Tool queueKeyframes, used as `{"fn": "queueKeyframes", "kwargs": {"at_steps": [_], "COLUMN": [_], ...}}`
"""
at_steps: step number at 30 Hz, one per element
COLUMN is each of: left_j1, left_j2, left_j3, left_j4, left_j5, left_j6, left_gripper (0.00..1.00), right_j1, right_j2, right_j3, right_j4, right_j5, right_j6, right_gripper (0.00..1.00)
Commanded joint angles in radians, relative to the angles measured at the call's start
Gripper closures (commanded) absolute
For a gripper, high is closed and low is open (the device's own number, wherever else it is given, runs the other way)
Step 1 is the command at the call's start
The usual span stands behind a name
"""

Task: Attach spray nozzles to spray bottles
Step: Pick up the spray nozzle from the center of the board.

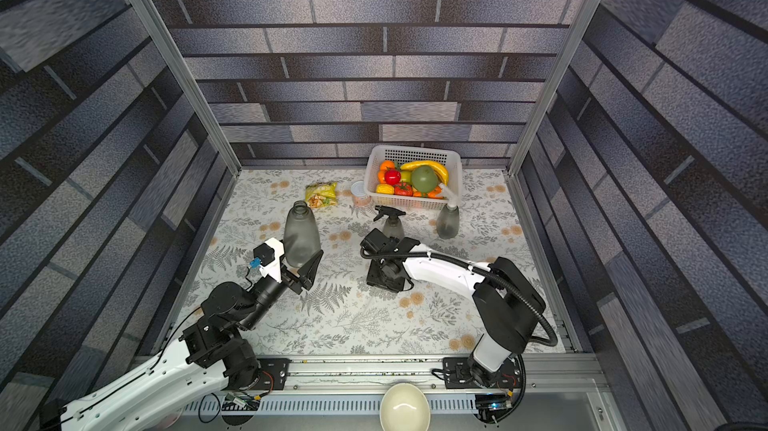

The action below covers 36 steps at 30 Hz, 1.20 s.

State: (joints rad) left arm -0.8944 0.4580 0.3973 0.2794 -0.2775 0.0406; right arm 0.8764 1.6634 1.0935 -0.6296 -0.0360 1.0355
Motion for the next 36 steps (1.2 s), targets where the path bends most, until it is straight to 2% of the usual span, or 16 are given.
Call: {"fn": "queueKeyframes", "kwargs": {"at_steps": [1,4,15,27,31,36], "left_j1": [-0.015,-0.026,-0.038,-0.039,-0.041,-0.04], "left_j2": [-0.021,-0.025,-0.025,-0.027,-0.025,-0.013], "left_j3": [0.02,0.018,0.016,0.014,0.018,0.029], "left_j4": [-0.007,-0.009,0.004,0.001,-0.009,-0.006], "left_j5": [-0.005,-0.003,0.009,0.011,0.009,0.008], "left_j6": [0.001,0.005,0.013,0.015,0.016,0.022], "left_gripper": [0.18,0.18,0.18,0.19,0.19,0.19], "right_j1": [-0.009,-0.015,-0.04,-0.044,-0.044,-0.039], "right_j2": [0.04,0.056,0.155,0.211,0.179,0.063], "right_j3": [0.035,0.029,0.092,0.077,0.06,0.046], "right_j4": [-0.021,-0.027,-0.035,-0.029,-0.014,-0.006], "right_j5": [-0.011,0.02,-0.006,-0.025,-0.003,0.05], "right_j6": [0.044,0.058,0.042,0.02,0.011,-0.02], "right_gripper": [0.56,0.6,0.63,0.62,0.68,0.69]}}
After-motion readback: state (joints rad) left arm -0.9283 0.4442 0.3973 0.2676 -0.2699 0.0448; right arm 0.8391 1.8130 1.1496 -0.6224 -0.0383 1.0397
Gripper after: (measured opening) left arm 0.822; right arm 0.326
